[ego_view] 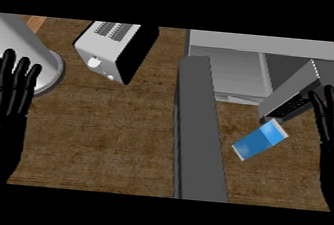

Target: Pick up the milk, place it into the microwave and close the microwave

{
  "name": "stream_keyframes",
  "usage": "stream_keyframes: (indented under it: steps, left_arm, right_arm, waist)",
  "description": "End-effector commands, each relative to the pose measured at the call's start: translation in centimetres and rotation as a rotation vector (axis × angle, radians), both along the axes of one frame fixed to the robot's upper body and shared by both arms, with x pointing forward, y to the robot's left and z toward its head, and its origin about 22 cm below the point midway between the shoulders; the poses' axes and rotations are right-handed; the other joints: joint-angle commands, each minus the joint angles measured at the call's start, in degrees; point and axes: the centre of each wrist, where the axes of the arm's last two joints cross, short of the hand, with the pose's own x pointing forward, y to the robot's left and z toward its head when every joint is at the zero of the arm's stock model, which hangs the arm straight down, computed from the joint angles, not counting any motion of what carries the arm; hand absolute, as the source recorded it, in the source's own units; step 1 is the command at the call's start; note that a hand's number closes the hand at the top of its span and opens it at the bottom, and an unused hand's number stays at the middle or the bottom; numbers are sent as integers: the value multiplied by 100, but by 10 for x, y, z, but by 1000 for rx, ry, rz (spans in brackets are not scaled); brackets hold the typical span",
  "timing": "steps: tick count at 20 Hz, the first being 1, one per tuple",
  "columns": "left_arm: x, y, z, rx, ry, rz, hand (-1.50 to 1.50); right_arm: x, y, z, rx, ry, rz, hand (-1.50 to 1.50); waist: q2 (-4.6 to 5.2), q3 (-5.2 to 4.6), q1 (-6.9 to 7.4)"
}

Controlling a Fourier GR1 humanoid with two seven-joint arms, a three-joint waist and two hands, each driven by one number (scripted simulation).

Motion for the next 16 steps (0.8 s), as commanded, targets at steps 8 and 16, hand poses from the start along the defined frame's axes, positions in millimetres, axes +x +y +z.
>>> stream_keyframes:
  steps: [8, 16]
  left_arm:
    - [12, -18, -28, -92, 160, -75, -150]
    - [-12, -58, -80, -89, 181, -60, -150]
  right_arm:
    - [14, -38, -4, 243, 260, 169, -150]
    - [-27, -68, -14, 276, 290, 164, -150]
  waist:
    - [10, 91, -119]
    - [-5, 89, -106]
